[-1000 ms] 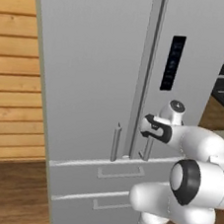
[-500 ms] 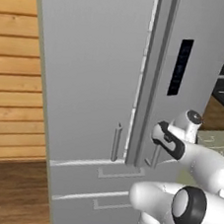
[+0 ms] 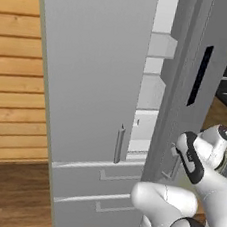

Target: Take the strawberry from the fridge and place it on top of the pancake, located on the dining counter.

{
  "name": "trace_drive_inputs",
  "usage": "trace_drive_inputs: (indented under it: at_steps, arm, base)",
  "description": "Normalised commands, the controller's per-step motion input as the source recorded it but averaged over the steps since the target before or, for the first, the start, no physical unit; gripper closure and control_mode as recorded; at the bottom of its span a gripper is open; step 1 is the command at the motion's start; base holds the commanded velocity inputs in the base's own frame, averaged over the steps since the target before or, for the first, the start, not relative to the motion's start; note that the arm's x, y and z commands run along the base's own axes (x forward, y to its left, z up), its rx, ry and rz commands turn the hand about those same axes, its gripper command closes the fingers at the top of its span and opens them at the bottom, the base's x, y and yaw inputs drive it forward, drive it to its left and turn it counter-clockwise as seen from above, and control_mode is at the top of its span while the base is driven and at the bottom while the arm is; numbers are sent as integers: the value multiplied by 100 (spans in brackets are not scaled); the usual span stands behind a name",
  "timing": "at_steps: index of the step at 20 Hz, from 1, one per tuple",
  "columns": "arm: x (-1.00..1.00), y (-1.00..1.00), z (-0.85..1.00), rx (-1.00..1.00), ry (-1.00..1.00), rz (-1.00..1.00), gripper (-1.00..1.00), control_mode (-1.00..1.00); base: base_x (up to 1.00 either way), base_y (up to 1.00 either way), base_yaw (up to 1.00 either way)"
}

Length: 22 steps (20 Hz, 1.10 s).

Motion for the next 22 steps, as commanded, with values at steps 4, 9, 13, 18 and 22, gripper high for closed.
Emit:
trace_drive_inputs:
  at_steps: [4, 9, 13, 18, 22]
  arm:
    - [-49, -92, -5, 0, 0, 0, 100, -100]
    - [-51, -62, 0, 3, 0, 0, 100, -100]
    - [-20, -5, 0, 0, 0, 0, -100, -100]
    - [-34, -1, 15, 0, 0, 0, -100, -100]
    - [-51, -19, 55, 0, 1, -1, -100, -100]
  base:
    - [0, 0, 0]
    - [0, 0, 0]
    - [0, 0, 0]
    - [0, 0, 0]
    - [0, 0, 0]
